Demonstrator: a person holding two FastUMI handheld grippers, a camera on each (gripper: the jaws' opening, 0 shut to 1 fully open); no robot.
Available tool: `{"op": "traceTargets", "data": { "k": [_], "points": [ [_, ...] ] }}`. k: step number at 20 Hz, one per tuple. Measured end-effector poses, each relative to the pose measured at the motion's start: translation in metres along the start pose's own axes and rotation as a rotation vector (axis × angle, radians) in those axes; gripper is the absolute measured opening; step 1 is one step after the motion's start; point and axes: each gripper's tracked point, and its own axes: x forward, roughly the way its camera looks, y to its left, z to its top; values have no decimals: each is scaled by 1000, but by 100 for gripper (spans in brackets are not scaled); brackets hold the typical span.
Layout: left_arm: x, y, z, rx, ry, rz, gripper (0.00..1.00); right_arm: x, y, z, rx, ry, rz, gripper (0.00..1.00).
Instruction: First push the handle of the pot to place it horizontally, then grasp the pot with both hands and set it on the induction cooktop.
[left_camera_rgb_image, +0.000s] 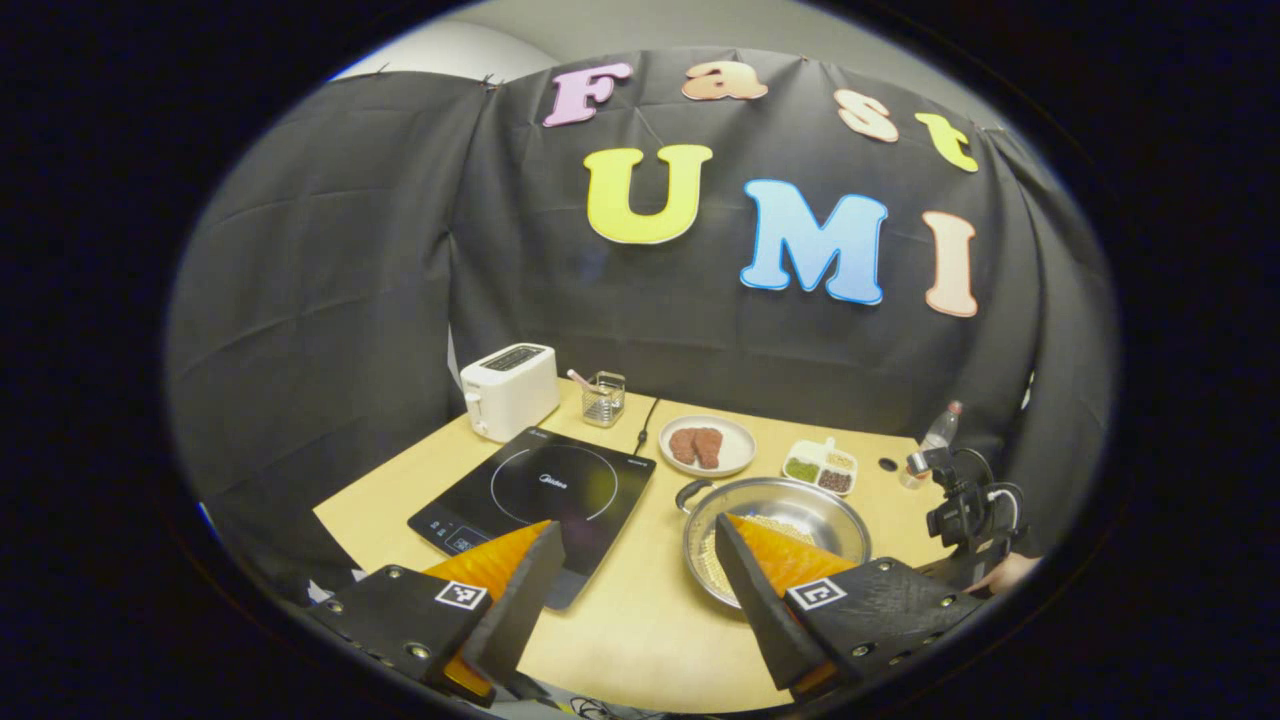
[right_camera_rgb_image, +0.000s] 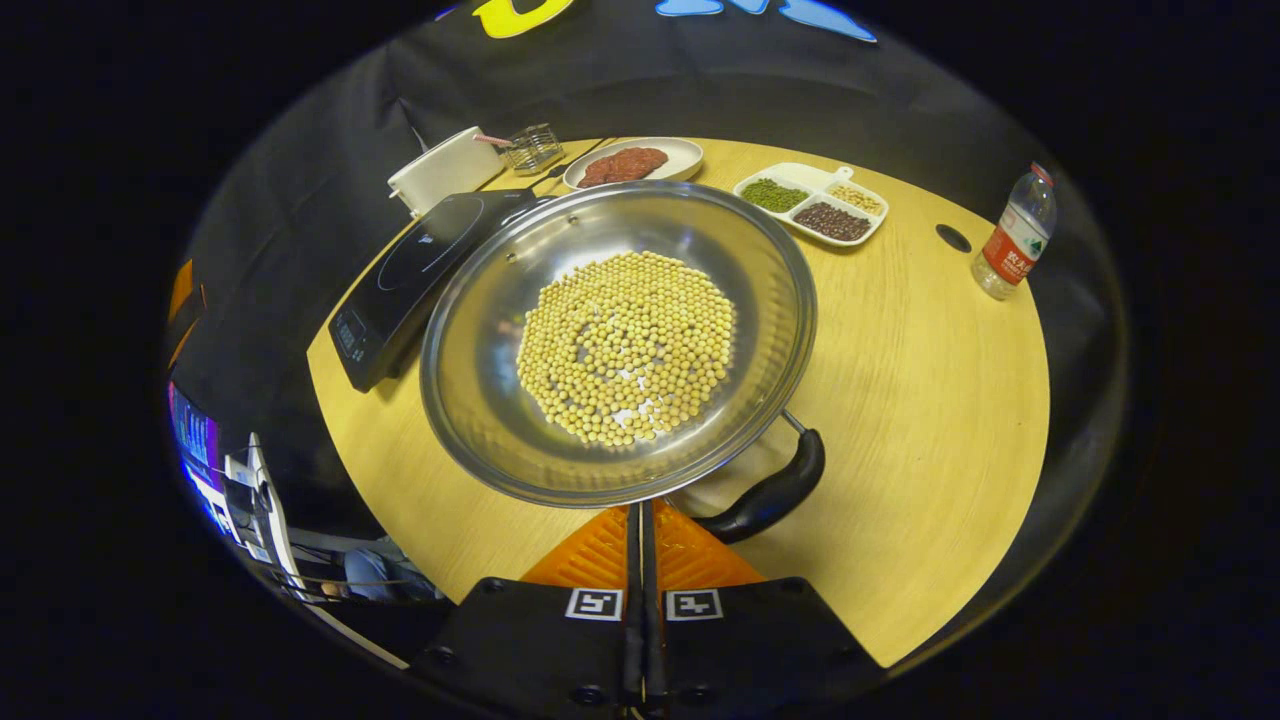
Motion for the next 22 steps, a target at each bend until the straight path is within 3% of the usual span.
{"op": "traceTargets", "data": {
  "k": [7, 13, 16, 22],
  "points": [
    [-2, -3, -13, -18, 20, -7, 93, 5, -24, 7, 63, -18, -42, 2],
    [1, 1, -21, 24, 46, -35, 93, 7, -41, 17, 115, -44, -99, 2],
    [9, 5, -22, 36, 50, -71, 92, 10, -54, 26, 85, -91, -176, 2],
    [24, 21, -28, 83, 67, -178, 93, 9, -63, 34, 142, -110, -292, 2]
  ]
}}
